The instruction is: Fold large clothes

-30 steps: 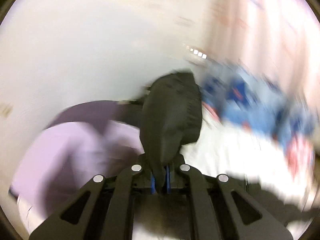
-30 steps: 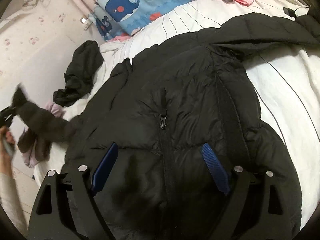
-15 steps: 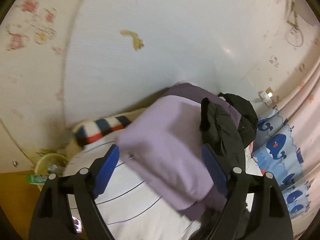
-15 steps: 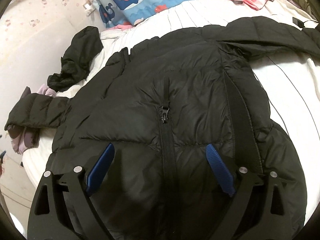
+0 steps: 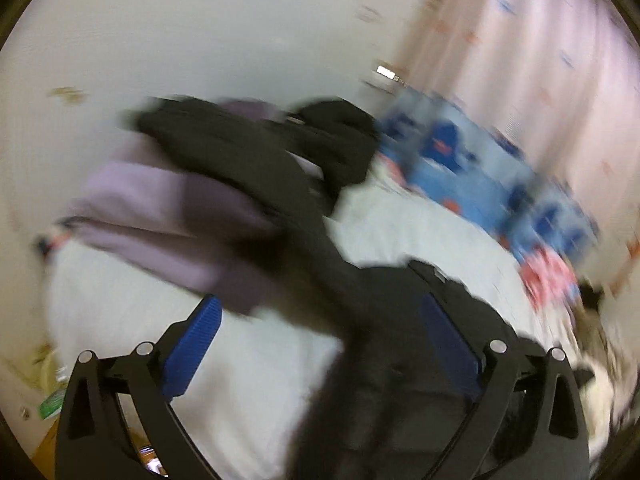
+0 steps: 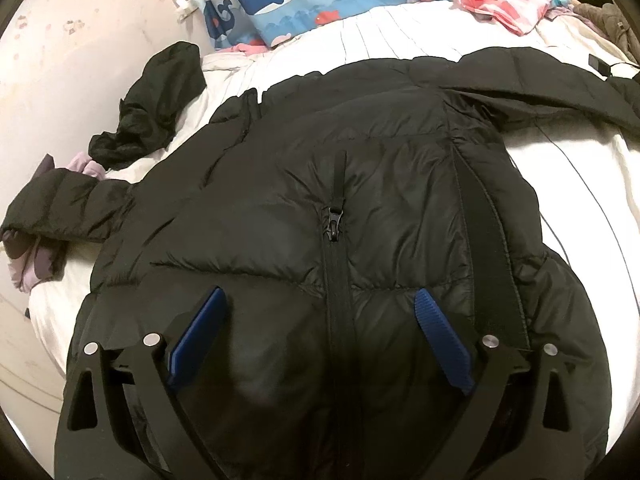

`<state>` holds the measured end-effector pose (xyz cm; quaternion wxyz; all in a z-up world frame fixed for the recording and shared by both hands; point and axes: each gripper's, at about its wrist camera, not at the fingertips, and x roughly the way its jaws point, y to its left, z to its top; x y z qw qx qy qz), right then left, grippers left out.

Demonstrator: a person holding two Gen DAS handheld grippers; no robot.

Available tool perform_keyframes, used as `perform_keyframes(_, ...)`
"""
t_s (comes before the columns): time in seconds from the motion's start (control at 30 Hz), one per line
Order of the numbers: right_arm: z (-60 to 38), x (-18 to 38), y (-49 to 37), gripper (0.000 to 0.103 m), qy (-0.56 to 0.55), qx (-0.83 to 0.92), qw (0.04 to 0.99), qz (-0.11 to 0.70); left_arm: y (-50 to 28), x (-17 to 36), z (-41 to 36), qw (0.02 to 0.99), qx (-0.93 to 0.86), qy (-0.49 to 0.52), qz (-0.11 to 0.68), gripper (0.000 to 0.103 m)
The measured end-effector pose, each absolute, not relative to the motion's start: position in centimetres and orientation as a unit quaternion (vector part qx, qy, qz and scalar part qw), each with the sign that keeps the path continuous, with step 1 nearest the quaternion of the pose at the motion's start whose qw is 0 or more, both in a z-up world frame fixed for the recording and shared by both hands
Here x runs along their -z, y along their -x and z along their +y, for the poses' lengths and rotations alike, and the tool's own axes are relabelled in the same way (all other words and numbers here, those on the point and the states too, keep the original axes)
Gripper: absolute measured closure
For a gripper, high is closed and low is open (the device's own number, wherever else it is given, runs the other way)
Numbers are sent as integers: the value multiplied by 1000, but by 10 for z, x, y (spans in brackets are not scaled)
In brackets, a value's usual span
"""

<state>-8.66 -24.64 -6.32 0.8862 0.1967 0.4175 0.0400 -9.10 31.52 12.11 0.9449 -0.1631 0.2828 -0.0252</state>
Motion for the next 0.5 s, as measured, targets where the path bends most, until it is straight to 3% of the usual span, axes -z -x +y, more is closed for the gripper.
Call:
perform_keyframes(0.33, -247, 61, 88, 10, -207, -49, 884, 417, -13, -21, 126, 887, 153, 241, 364, 8)
perform_keyframes(0.5, -269, 48, 94, 10, -253, -67, 881, 394, -31, 18, 65, 906, 116, 183, 363, 7)
